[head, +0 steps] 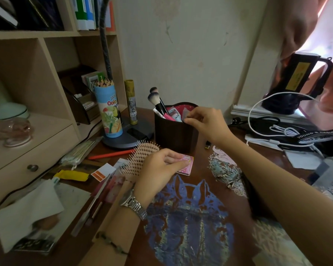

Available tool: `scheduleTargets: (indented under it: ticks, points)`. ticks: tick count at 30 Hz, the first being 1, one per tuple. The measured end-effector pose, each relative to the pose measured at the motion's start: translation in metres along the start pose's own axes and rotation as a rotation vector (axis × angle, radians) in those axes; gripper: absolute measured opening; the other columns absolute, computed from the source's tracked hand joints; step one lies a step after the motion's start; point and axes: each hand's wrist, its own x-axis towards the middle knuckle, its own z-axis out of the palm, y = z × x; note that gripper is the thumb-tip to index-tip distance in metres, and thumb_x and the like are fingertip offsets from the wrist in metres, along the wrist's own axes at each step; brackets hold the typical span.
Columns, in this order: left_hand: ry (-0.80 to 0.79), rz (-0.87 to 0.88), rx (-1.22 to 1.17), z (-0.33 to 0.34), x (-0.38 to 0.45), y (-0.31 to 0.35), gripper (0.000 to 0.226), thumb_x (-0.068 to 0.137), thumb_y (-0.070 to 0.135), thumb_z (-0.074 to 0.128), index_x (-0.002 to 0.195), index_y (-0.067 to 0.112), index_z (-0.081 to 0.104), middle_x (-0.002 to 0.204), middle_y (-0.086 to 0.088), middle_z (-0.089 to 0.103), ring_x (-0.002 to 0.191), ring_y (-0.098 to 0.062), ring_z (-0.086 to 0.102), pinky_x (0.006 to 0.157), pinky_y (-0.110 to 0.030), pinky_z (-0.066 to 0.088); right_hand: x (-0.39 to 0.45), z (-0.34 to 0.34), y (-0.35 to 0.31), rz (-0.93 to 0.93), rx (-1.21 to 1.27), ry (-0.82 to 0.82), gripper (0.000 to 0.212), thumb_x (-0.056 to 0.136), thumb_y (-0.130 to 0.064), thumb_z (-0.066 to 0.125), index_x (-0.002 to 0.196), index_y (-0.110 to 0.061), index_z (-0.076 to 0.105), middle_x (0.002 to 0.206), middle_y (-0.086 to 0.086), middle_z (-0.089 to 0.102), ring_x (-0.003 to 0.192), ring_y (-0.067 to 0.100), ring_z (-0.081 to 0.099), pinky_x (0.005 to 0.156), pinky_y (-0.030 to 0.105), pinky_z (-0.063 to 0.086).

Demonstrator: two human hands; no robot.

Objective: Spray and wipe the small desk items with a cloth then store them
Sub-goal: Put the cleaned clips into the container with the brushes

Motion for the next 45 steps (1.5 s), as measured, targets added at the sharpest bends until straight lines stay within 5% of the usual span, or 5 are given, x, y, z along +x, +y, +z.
scheduleTargets:
  ticks: [17, 23, 28, 35, 45]
  points:
    - [-0.04, 0.034, 0.019, 0.0, -0.002, 0.002, 0.021, 0.077, 0.036, 0.074, 0.095, 0.026, 0.07, 0.086, 0.01, 0.07, 0.082, -0.001, 0.065, 0.067, -0.012, 0.048, -0.012, -0.023, 0.008, 0.064, 0.06, -0.117, 0.046, 0.085, -0.027, 0.069, 0.128, -0.015, 0.057, 0.107, -0.004, 0.066, 0.09, 0.008, 0.059, 0.072, 0.009, 0.043]
    - [-0.057, 0.073, 0.064, 0.004, -0.004, 0.002, 0.019, 0.077, 0.033, 0.075, 0.092, 0.024, 0.07, 0.084, 0.011, 0.07, 0.079, 0.0, 0.065, 0.072, -0.015, 0.051, -0.041, -0.056, 0.024, 0.123, 0.026, -0.103, 0.024, 0.083, -0.022, 0.071, 0.107, -0.017, 0.068, 0.096, -0.007, 0.068, 0.082, 0.004, 0.062, 0.072, 0.016, 0.05]
    - [-0.059, 0.113, 0.167, 0.009, -0.006, 0.002, 0.017, 0.075, 0.032, 0.077, 0.089, 0.027, 0.069, 0.079, 0.014, 0.068, 0.073, 0.008, 0.062, 0.063, -0.006, 0.047, -0.071, -0.065, 0.039, 0.108, -0.104, -0.35, 0.01, 0.08, -0.021, 0.074, 0.089, -0.023, 0.071, 0.085, -0.011, 0.068, 0.069, -0.009, 0.057, 0.063, 0.007, 0.042]
    - [-0.043, 0.149, 0.229, 0.008, -0.01, 0.001, 0.014, 0.075, 0.031, 0.077, 0.085, 0.029, 0.067, 0.078, 0.014, 0.068, 0.073, 0.003, 0.062, 0.064, -0.007, 0.047, -0.088, -0.053, 0.042, 0.058, -0.172, -0.642, 0.019, 0.078, -0.017, 0.076, 0.097, -0.016, 0.074, 0.097, -0.004, 0.068, 0.082, 0.006, 0.056, 0.071, 0.008, 0.04]
    - [-0.036, 0.128, 0.268, 0.01, -0.009, 0.001, 0.015, 0.075, 0.029, 0.077, 0.087, 0.026, 0.068, 0.08, 0.012, 0.068, 0.076, 0.0, 0.063, 0.069, -0.013, 0.049, -0.089, -0.048, 0.049, 0.04, -0.137, -0.656, 0.011, 0.08, -0.012, 0.074, 0.09, -0.016, 0.075, 0.09, -0.011, 0.064, 0.075, -0.005, 0.052, 0.069, 0.01, 0.039]
